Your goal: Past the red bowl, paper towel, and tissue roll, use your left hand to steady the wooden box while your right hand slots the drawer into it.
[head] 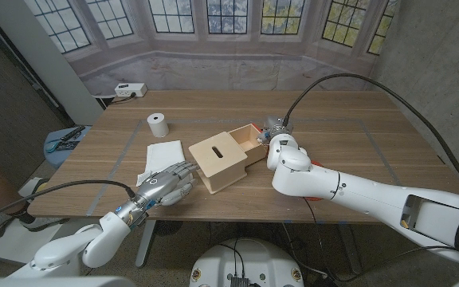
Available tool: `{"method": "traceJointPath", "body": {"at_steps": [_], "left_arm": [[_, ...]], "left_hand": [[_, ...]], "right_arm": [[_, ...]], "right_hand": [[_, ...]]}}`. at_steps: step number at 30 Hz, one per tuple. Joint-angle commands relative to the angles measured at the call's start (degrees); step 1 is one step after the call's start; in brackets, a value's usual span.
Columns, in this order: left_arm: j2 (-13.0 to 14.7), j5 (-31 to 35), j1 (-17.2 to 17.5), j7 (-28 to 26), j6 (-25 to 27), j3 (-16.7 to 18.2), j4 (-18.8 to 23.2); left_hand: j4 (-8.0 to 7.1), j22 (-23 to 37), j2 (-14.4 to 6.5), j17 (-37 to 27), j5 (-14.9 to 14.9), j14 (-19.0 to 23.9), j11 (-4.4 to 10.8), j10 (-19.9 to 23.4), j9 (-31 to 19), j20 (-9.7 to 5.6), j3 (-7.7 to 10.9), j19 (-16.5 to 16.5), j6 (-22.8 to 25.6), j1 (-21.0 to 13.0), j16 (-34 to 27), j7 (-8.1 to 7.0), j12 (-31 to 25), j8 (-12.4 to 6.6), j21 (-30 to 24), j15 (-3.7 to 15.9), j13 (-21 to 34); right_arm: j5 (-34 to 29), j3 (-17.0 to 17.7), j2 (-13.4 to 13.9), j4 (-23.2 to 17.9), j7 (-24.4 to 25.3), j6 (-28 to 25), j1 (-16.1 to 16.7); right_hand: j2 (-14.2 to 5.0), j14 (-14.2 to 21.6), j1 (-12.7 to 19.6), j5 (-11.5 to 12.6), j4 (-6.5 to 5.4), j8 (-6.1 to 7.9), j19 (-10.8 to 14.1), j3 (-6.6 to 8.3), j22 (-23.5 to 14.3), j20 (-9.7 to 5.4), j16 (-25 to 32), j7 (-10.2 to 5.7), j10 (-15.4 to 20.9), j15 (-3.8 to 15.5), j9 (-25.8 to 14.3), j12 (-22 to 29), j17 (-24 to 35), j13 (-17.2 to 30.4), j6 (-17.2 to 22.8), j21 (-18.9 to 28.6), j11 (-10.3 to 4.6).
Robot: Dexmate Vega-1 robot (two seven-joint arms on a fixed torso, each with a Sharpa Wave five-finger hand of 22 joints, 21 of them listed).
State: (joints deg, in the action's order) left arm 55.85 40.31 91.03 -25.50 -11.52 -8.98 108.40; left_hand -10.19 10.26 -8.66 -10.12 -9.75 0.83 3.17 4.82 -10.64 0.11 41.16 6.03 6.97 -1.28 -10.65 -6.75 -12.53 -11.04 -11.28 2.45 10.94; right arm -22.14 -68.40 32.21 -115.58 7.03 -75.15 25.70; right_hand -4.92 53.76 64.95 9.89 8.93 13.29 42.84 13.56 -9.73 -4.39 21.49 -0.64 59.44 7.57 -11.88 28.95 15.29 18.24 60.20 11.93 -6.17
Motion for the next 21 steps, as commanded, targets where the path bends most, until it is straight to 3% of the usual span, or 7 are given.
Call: {"method": "traceJointPath", "body": {"at_steps": [1, 21], "left_arm": [[0.29, -0.32, -0.37, -0.45, 0.33, -0.81, 0.22], [0.0, -0.35, -1.65, -0.7, 0.59, -2.16, 0.36]], "left_hand": [[0.15, 0.12, -0.24, -0.19, -0.26, 0.54, -0.05, 0.59, 0.03, 0.21, -0.23, 0.12, 0.49, 0.45, -0.17, 0.05, -0.03, -0.16, -0.41, 0.27, -0.05], [0.16, 0.11, -0.27, -0.18, -0.27, 0.66, 0.01, 0.85, 0.03, 0.13, -0.27, 0.19, 0.83, 0.42, -0.09, 0.1, 0.05, -0.11, -0.45, 0.3, -0.07]], "right_arm": [[-0.09, -0.19, 0.72, -0.46, -0.15, -0.01, 0.28], [-0.4, 0.27, 2.69, -2.61, 0.14, -0.84, 1.75]], "right_hand": [[-1.63, 0.41, 1.34, 0.38, 0.0, 0.42, 0.5, -0.17, -0.23, -1.09, -0.23, -3.56, 0.8, 5.32, -0.19, 0.11, 0.34, 0.34, 3.78, -0.24, -0.58], [-1.72, 0.4, 1.25, 0.35, -0.08, 0.31, 0.49, -0.25, -0.23, -1.1, -0.34, -3.5, 0.75, 5.29, -0.2, -0.03, 0.4, 0.35, 3.71, -0.25, -0.65]]}}
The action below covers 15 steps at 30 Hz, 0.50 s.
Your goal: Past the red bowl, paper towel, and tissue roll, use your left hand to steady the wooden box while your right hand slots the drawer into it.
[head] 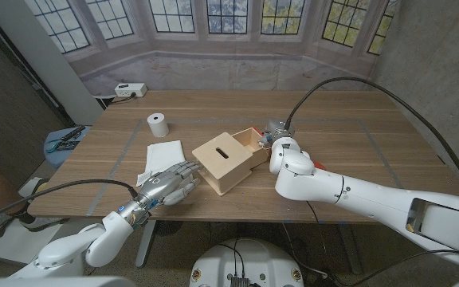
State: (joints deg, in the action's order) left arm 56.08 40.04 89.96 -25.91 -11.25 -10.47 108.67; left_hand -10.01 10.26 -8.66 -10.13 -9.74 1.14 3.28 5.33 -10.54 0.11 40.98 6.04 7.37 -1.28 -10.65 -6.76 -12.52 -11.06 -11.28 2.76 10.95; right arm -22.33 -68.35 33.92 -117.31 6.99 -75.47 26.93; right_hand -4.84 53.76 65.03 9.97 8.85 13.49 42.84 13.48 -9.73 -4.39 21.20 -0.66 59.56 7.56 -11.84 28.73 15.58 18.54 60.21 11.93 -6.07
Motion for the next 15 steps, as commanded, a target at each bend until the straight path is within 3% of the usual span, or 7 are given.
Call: {"method": "traceJointPath", "body": {"at_steps": [1, 15], "left_arm": [[-0.21, -0.04, -0.57, -0.23, 0.45, -0.7, 0.16], [-1.18, -0.23, -1.38, -0.49, 1.12, -1.79, 0.25]], "left_hand": [[-0.02, 0.11, -0.27, -0.17, -0.27, 0.37, -0.11, 0.35, -0.07, 0.12, -0.09, 0.19, 0.43, 0.42, -0.09, 0.1, 0.05, -0.08, -0.45, -0.02, -0.08], [0.0, 0.1, -0.28, -0.16, -0.27, 0.46, -0.02, 0.39, -0.08, 0.15, -0.11, 0.2, 0.54, 0.39, -0.05, 0.15, 0.15, -0.01, -0.45, 0.01, -0.09]], "right_arm": [[-0.2, 0.18, 1.06, -0.95, 0.13, -0.49, 0.5], [-1.01, -0.34, 0.85, -2.15, 0.44, -1.47, 0.32]], "right_hand": [[-1.78, 0.42, 1.17, 0.27, 0.0, 0.11, 0.49, -0.19, -0.23, -1.1, -0.03, -3.46, 0.65, 5.3, -0.25, 0.19, 0.13, 0.04, 3.7, -0.25, -0.69], [-1.83, 0.46, 1.14, 0.26, -0.03, 0.04, 0.44, -0.25, -0.23, -1.1, -0.06, -3.49, 0.63, 5.27, -0.26, 0.12, 0.2, 0.09, 3.65, -0.27, -0.68]]}}
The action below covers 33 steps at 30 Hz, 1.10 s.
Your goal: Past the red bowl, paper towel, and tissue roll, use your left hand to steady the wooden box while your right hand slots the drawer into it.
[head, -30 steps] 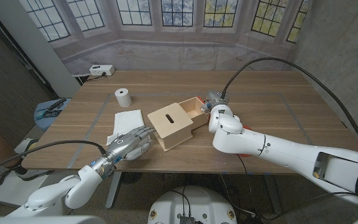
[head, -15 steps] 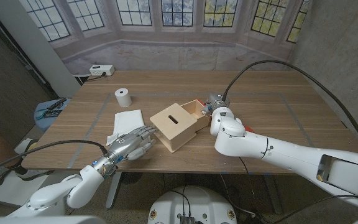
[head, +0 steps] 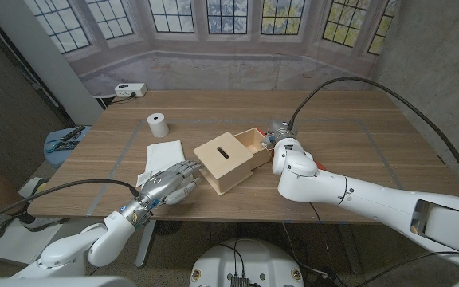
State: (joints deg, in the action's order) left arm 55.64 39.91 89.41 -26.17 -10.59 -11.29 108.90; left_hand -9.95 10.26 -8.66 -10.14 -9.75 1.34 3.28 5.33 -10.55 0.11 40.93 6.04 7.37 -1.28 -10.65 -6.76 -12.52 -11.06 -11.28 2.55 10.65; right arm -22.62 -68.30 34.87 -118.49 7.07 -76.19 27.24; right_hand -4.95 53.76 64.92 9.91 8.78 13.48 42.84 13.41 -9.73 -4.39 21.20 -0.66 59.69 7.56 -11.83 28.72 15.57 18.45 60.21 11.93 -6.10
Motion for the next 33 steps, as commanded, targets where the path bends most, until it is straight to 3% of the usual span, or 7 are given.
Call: {"method": "traceJointPath", "body": {"at_steps": [1, 24, 33], "left_arm": [[-0.78, -0.04, -0.94, -0.31, 0.45, -1.07, -0.04], [-1.56, -0.6, -2.79, -0.99, 0.24, -2.96, -1.18], [-1.66, -0.83, -3.48, -0.96, 0.25, -3.5, -1.57]], "left_hand": [[-0.05, 0.1, -0.27, -0.16, -0.27, 0.27, 0.03, 0.41, -0.06, 0.08, -0.06, 0.22, 0.54, 0.39, -0.05, 0.14, 0.15, 0.0, -0.46, 0.25, 0.21], [0.09, 0.09, -0.28, -0.11, -0.27, 0.43, 0.01, 0.56, -0.06, 0.08, 0.02, 0.25, 0.93, 0.24, 0.01, 0.23, 0.26, -0.01, -0.46, 0.3, 0.21], [0.13, 0.09, -0.27, -0.1, -0.27, 0.55, 0.01, 0.69, -0.06, 0.12, 0.04, 0.28, 1.06, 0.2, 0.0, 0.26, 0.25, -0.01, -0.47, 0.24, 0.21]], "right_arm": [[-0.77, -0.38, -0.19, -1.09, 0.42, -0.85, 0.06], [-1.03, -2.38, -1.05, -3.0, -1.76, -3.52, -1.48], [-2.88, -2.16, -1.31, -3.36, -6.69, -3.8, -1.98]], "right_hand": [[-1.72, 0.47, 1.25, 0.32, 0.05, 0.06, 0.45, -0.19, -0.23, -1.11, -0.06, -3.5, 0.51, 5.28, -0.27, 0.13, 0.21, 0.18, 3.66, -0.27, -0.65], [-1.62, 0.29, 1.15, 0.3, 0.05, -0.06, 0.5, -0.33, -0.23, -0.88, -0.27, -3.44, 0.43, 5.23, -0.28, -0.04, 0.23, 0.2, 3.55, -0.25, -0.58], [-1.7, -0.49, 0.48, 0.23, -0.33, -0.67, -0.08, -0.58, -0.22, -0.31, -0.71, -3.03, -0.65, 4.78, -0.31, -0.47, 0.21, 0.34, 2.15, -0.47, 0.16]]}}
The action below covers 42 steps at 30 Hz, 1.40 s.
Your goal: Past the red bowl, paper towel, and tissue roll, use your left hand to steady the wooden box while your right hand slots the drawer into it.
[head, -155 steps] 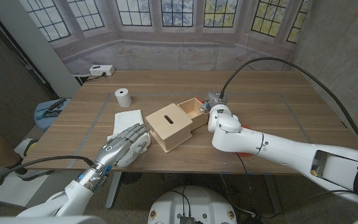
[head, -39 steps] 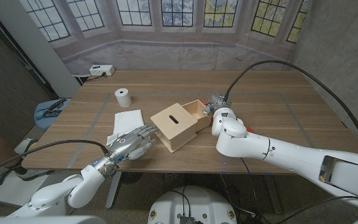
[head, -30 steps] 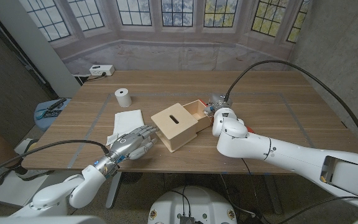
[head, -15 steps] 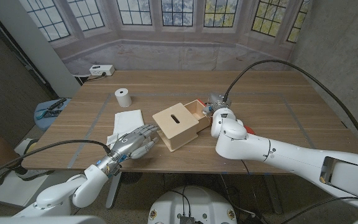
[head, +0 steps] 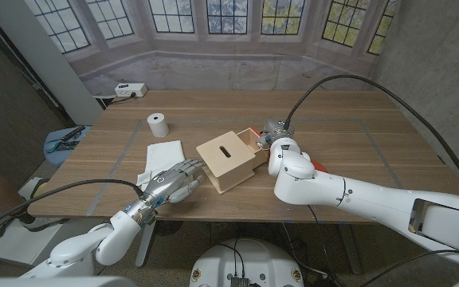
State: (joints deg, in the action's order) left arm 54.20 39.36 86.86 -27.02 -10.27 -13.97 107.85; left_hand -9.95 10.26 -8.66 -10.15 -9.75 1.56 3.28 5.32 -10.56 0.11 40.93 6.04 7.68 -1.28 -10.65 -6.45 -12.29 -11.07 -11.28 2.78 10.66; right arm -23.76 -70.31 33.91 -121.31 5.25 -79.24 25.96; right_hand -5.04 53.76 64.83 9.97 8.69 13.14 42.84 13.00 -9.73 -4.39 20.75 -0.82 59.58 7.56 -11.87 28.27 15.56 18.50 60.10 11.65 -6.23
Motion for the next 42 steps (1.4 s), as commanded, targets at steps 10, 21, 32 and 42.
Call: {"method": "traceJointPath", "body": {"at_steps": [10, 21, 32, 42], "left_arm": [[-0.21, -0.71, -2.24, 0.39, -0.4, -1.58, -1.32], [-0.28, -1.18, -4.13, 1.12, -0.95, -2.58, -2.28], [-0.34, -1.69, -5.6, 1.62, -1.36, -3.35, -3.06], [0.78, -2.45, -4.75, 1.52, -1.65, -2.51, -2.5]], "left_hand": [[0.24, 0.08, -0.29, -0.05, -0.27, 0.5, -0.07, 0.89, -0.04, 0.01, 0.12, 0.33, 1.0, 0.08, 0.01, -0.09, 0.0, -0.02, -0.47, 0.07, 0.19], [0.39, 0.07, -0.33, 0.0, -0.28, 0.64, 0.01, 1.02, -0.04, 0.05, 0.28, 0.35, 1.16, -0.09, 0.04, -0.05, 0.02, -0.01, -0.47, 0.08, 0.19], [0.59, 0.06, -0.36, 0.06, -0.27, 0.83, -0.04, 1.22, -0.04, 0.02, 0.49, 0.38, 1.41, -0.31, 0.06, -0.1, 0.02, -0.03, -0.46, 0.09, 0.19], [0.68, 0.05, -0.34, 0.07, -0.25, 1.24, -0.16, 1.7, -0.05, 0.06, 0.64, 0.55, 1.84, -0.44, -0.02, -0.15, -0.09, -0.1, -0.51, 0.02, 0.19]], "right_arm": [[-4.95, 1.13, -1.16, -0.13, -11.8, -0.75, -0.94], [-5.41, 1.64, -1.57, -0.04, -15.31, -0.75, -2.51], [-4.52, 1.92, -1.36, -0.88, -15.19, -0.75, -2.94], [-1.7, 1.92, -1.47, 0.01, -12.65, -0.75, -3.18]], "right_hand": [[-1.81, -2.82, -0.55, 0.08, -0.74, -1.25, -1.09, -0.71, -0.19, 0.91, -1.0, -1.71, -2.61, 4.16, -0.33, -1.06, 0.58, 0.14, -0.01, -0.49, 1.58], [-2.16, -4.94, -1.5, 0.11, -1.03, -2.05, -1.68, -1.23, -0.14, 2.01, -1.15, -0.99, -4.91, 3.1, -0.34, -2.43, 1.45, -0.38, -2.58, -0.59, 2.76], [-2.34, -6.35, -2.29, 0.16, -1.17, -2.86, -2.6, -1.5, -0.13, 3.35, -1.55, -0.14, -7.71, 1.62, -0.31, -4.05, 1.67, -0.91, -6.2, -0.75, 4.27], [-2.28, -6.83, -2.21, 0.21, -0.87, -2.61, -2.91, -1.48, -0.13, 3.62, -1.68, 0.01, -8.01, 1.42, -0.29, -4.42, 1.72, -1.16, -6.72, -0.75, 4.24]]}}
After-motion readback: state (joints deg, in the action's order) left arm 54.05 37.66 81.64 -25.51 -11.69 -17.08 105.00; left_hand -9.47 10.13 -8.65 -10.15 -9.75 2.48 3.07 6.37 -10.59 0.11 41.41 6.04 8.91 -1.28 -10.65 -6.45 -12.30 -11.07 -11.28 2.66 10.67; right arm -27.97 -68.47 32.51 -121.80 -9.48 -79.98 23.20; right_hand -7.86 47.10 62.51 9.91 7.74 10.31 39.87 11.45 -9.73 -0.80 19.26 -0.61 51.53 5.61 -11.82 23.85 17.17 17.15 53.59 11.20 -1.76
